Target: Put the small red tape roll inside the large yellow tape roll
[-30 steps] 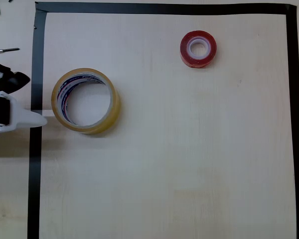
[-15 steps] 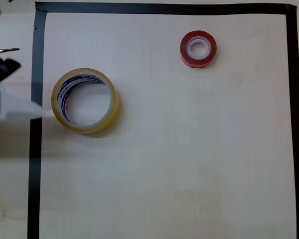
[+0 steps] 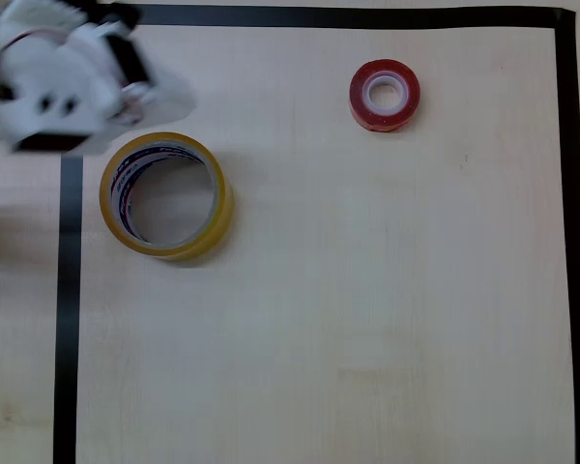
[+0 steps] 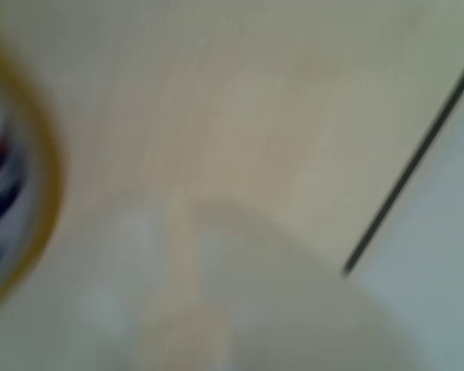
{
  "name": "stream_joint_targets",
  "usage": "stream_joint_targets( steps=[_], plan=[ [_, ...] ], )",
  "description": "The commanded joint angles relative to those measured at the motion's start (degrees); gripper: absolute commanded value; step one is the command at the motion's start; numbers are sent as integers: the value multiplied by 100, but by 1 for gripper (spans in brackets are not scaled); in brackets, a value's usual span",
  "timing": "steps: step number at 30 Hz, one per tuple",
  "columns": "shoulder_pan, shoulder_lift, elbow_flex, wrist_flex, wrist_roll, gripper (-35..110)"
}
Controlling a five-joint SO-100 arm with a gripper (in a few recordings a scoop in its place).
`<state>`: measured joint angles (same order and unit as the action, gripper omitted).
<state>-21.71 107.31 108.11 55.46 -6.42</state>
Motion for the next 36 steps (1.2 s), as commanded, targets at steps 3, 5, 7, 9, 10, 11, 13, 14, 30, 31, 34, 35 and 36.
stream_joint_targets(
  steps=[3,5,7,9,10,11,13,14,30,31,34,35,36],
  plan=[
    [-281,-1266,-1819,-255,-70,0],
    [-308,-1494,-1978,-527,-70,0],
    [-334,-1740,-2180,-686,-70,0],
    [-334,-2101,-2531,-686,-70,0],
    [-334,-2285,-2725,-686,-70,1],
    [-316,-2487,-2944,-686,-70,2],
    [-281,-2918,-3410,-686,-70,3],
    [-272,-3120,-3665,-677,-70,3],
    [-35,-5634,-6618,-220,-44,19],
    [18,-6003,-7242,114,-44,19],
    [158,-7523,-9888,1283,-35,19],
    [185,-8156,-10986,1644,-44,19],
    [193,-8763,-12067,1907,-70,19]
  ],
)
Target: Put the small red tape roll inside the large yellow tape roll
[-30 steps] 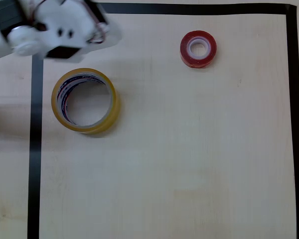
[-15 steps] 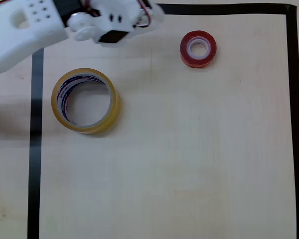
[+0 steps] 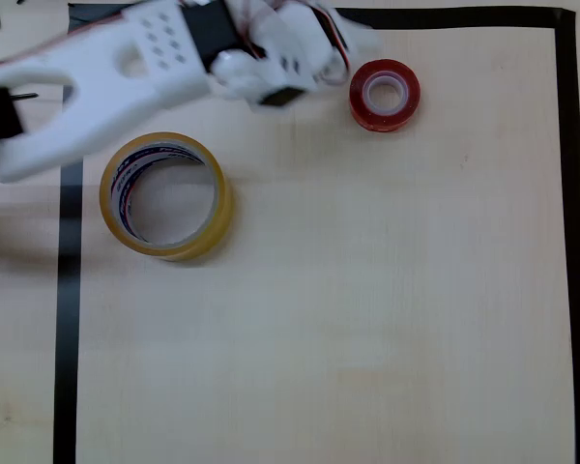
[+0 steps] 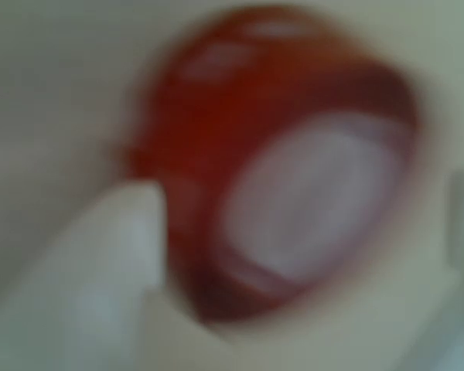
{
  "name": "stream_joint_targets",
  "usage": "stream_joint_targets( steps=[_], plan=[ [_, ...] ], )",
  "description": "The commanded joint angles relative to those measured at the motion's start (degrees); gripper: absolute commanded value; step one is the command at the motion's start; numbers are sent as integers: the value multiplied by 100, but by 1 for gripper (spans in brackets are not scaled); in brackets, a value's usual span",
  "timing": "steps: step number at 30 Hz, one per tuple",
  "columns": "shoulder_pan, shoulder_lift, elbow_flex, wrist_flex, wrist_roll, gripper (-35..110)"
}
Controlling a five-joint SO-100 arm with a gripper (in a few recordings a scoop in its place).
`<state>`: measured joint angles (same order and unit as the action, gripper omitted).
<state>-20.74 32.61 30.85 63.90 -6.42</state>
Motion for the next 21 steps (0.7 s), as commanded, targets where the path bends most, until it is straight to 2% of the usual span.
stream_joint_targets(
  steps=[1,6,21],
  plan=[
    [105,-1301,-4271,1072,-62,17],
    [114,-1485,-4324,1099,-44,12],
    [308,-1608,-4052,1802,-35,18]
  ],
)
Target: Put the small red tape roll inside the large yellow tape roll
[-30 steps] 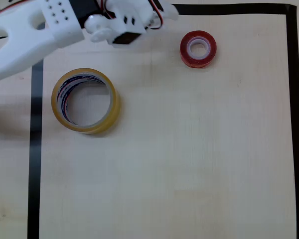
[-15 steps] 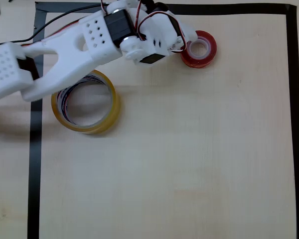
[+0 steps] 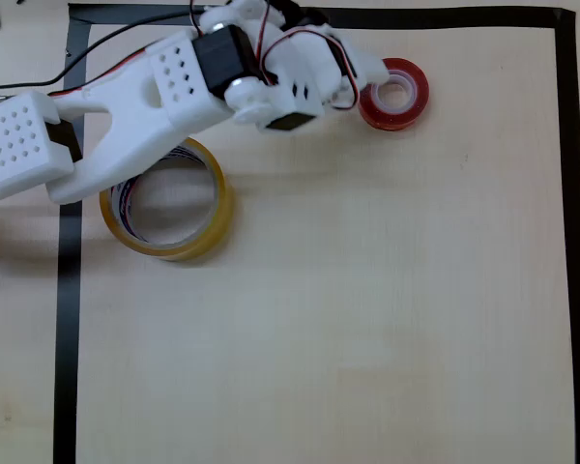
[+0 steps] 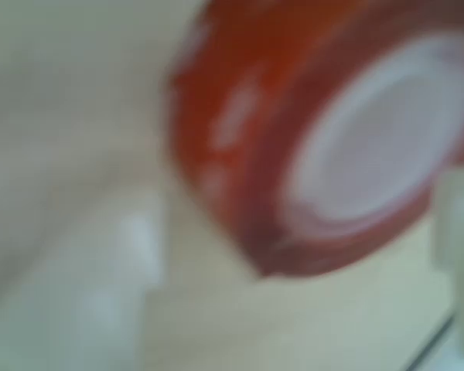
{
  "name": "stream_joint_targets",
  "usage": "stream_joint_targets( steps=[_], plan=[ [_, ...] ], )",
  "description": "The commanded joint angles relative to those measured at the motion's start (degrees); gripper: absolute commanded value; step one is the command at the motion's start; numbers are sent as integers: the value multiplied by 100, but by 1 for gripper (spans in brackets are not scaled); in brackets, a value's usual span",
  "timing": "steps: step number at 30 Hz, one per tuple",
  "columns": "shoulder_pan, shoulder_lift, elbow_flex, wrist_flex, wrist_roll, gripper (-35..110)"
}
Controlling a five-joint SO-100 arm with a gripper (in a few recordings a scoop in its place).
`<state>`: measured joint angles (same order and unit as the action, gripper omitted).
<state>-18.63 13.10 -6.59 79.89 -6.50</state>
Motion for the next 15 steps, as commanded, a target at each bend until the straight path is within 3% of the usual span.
stream_joint_targets(
  steps=[1,15],
  plan=[
    [114,343,-237,299,-26,18],
    [149,114,-343,1863,-18,12]
  ],
)
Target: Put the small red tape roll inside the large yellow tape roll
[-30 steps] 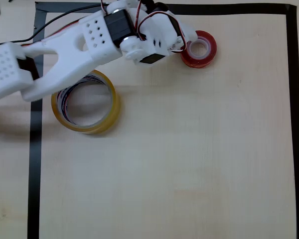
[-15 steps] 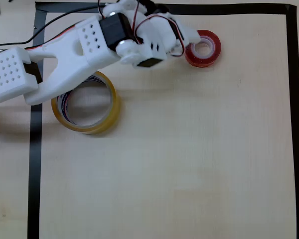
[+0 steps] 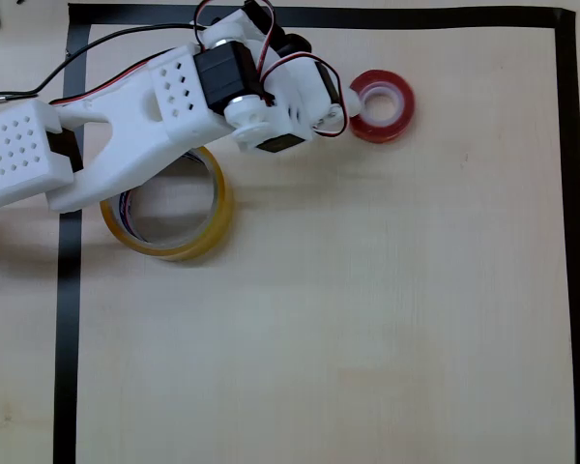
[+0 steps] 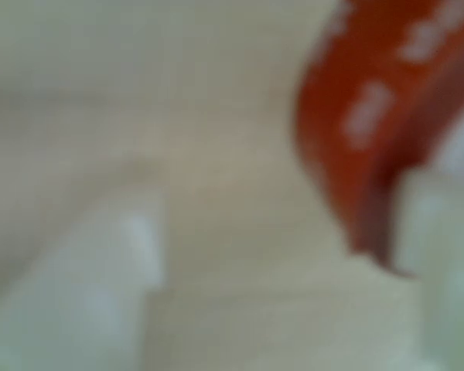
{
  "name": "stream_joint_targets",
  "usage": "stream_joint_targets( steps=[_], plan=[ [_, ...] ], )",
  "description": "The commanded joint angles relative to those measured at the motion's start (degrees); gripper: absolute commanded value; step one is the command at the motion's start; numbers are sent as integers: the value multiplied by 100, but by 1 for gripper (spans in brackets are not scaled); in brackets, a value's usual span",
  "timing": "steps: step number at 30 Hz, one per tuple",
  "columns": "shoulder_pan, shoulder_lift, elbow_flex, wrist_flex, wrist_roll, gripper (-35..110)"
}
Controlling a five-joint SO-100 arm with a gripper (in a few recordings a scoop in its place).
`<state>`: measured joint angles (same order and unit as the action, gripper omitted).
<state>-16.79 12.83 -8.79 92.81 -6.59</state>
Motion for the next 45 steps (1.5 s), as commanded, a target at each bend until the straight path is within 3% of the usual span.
stream_joint_targets(
  steps=[1,8,20,33,37,40,45],
  plan=[
    [-70,105,-211,686,-9,12],
    [-149,141,-501,1072,-26,11],
    [-193,888,-501,352,-53,17],
    [-360,1784,-439,1072,-62,14],
    [-422,2215,536,1072,-26,14],
    [-457,2030,44,1072,-35,15],
    [-360,1608,-369,457,-123,18]
  ],
)
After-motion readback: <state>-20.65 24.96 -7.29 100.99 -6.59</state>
